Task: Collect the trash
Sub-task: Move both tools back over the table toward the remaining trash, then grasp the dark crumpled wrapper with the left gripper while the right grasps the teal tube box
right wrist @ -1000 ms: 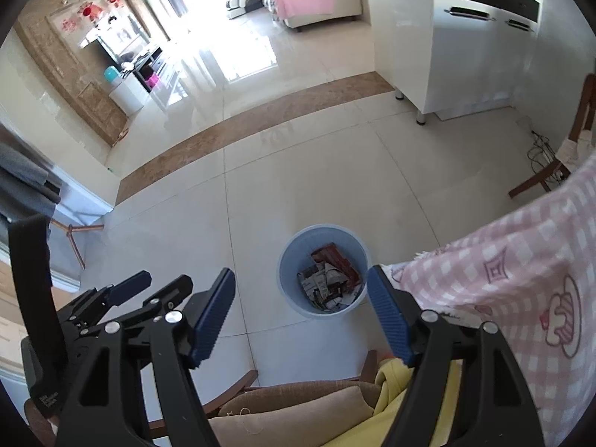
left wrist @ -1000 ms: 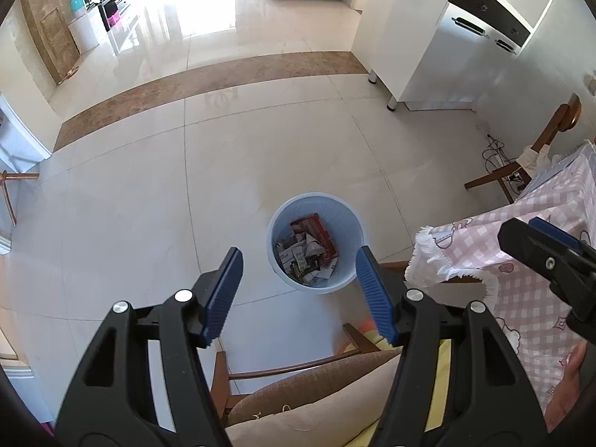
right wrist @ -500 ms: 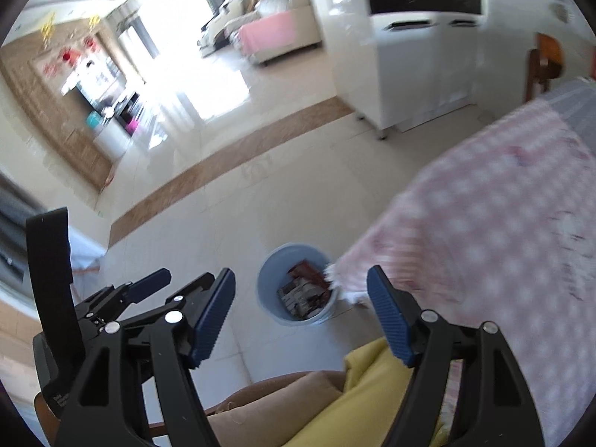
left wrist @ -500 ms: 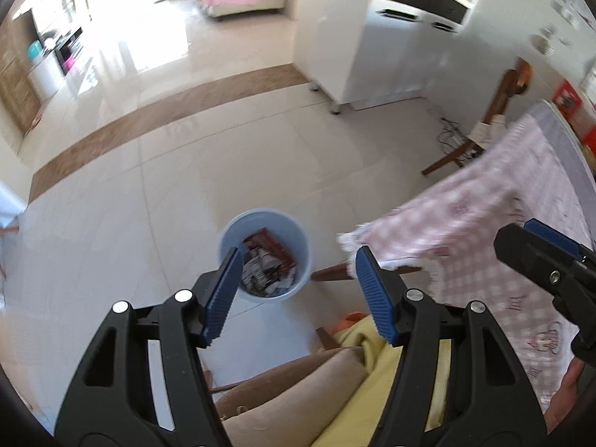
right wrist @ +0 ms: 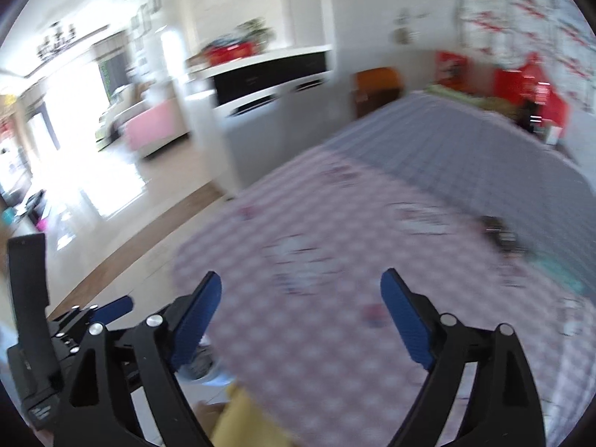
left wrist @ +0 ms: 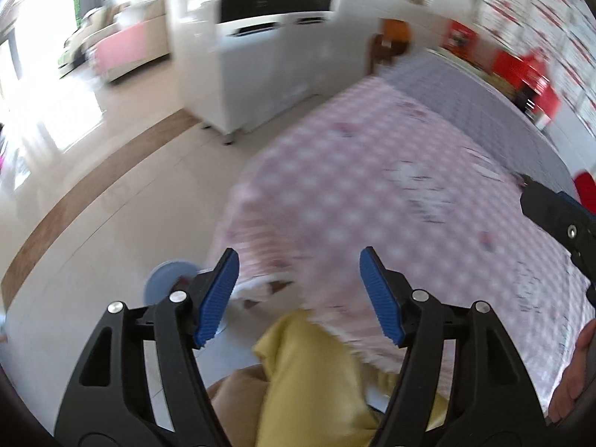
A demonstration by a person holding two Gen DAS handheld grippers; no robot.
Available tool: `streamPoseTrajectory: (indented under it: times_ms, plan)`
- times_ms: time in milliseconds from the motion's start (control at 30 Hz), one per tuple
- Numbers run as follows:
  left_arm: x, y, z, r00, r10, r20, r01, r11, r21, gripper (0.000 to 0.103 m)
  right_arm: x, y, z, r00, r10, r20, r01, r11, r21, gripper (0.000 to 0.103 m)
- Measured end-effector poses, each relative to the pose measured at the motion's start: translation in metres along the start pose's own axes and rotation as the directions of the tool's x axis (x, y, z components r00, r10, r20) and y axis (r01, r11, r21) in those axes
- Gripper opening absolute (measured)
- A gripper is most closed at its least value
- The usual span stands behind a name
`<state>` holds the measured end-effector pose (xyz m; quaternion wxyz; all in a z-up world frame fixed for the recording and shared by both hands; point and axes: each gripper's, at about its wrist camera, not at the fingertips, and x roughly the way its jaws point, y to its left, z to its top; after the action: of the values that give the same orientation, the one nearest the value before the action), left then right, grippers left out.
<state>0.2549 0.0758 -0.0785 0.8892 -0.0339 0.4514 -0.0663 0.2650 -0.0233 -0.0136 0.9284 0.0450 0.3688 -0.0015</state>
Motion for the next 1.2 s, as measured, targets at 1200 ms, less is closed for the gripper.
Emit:
streamPoseTrajectory:
  times_ms: [1200]
  plan:
    - [0.100,-0.288,0.033,0.948,-0.191,-0.253,0.263,0.920,0.292,0.083,0.065,-0.352,-0.032,0.948,-0.185,-0.258,0.192,0.981,0.003,0.084]
